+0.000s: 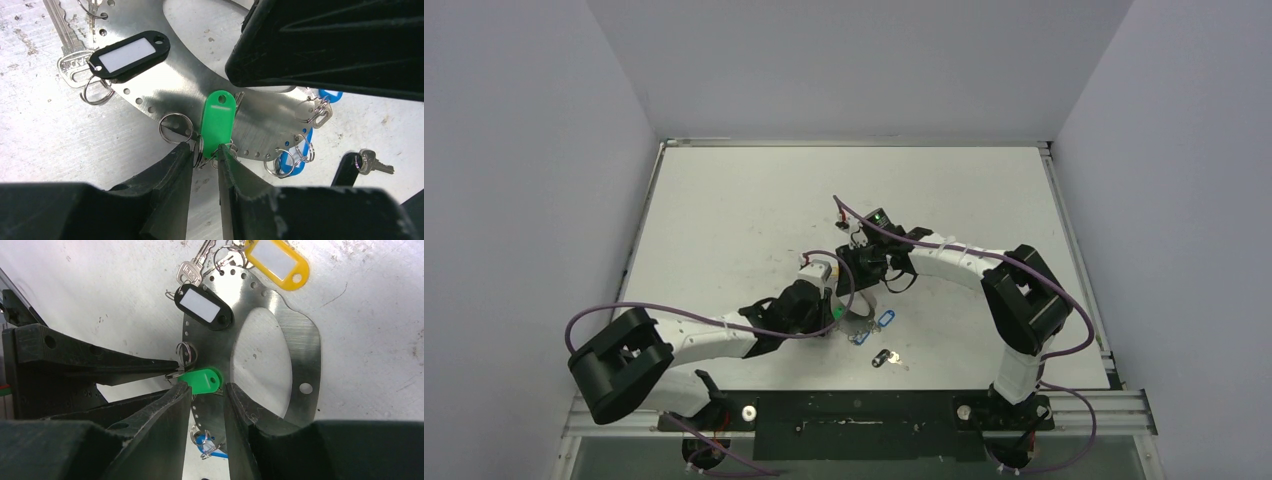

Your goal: Put the keys on the keyring

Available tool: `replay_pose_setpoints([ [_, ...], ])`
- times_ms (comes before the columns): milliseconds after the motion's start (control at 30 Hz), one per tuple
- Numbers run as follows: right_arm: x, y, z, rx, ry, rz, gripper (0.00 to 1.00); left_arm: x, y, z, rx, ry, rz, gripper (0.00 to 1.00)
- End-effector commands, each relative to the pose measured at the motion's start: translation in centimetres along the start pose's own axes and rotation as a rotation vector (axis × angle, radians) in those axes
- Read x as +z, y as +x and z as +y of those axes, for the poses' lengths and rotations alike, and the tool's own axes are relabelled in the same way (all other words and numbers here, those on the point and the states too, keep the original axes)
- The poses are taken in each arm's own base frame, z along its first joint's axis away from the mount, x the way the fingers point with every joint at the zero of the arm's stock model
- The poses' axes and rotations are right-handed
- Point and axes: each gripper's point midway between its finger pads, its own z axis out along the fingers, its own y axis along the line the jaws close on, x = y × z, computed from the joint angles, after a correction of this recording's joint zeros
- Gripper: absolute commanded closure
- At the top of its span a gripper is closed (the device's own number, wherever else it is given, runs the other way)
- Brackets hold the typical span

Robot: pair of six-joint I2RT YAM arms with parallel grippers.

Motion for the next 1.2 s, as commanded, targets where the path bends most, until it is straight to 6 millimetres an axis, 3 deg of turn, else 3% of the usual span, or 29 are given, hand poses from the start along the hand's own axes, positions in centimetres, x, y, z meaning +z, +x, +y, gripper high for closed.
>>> replay_pose_setpoints([
  [0,-1.3,-1.2,0.4,-0.041,0.007,-0.046,0.68,0.2,-1.7,-1.2,0.015,0.022,-0.036,0.78],
  [167,-1.4,-1.2,0.4,-0.045,0.010,-0.048,0.67,0.0,-2.1,-1.0,0.017,0.011,-0.056,0.87],
  [400,-1.9,-1.4,0.8,-0.065,-0.004,-0.068,0.59,-1.2,-2.7,-0.8,0.014,0.015,-0.093,0.88],
  [467,-2.3,-1.6,1.0,-0.082,-0.009,-0.082,0.54,-1.5,-2.7,-0.5,0.006,0.014,-0.106,0.82],
  [567,-3.7,-2.8,1.7,-0.154,-0.011,-0.159,0.45,-2.3,-2.9,-0.1,-0.015,0.011,-0.139,0.65],
  [667,-4.9,-3.9,1.9,-0.229,0.002,-0.233,0.38,-2.9,-3.0,0.3,-0.030,0.010,-0.163,0.61],
  [800,-6.3,-4.4,2.8,-0.512,-0.027,-0.348,0.34,-4.1,-3.2,1.3,-0.038,-0.004,-0.201,0.60],
  [967,-7.2,-2.9,4.9,-0.982,-0.102,-0.482,0.24,-5.9,-3.2,2.9,-0.025,-0.039,-0.244,0.60],
  [1067,-6.3,0.1,5.6,-1.302,-0.191,-0.400,0.20,-7.1,-3.1,4.1,-0.011,-0.073,-0.270,0.60],
  [1167,-5.0,1.7,4.9,-1.433,-0.199,-0.281,0.20,-8.3,-3.6,4.8,-0.011,-0.090,-0.311,0.60],
])
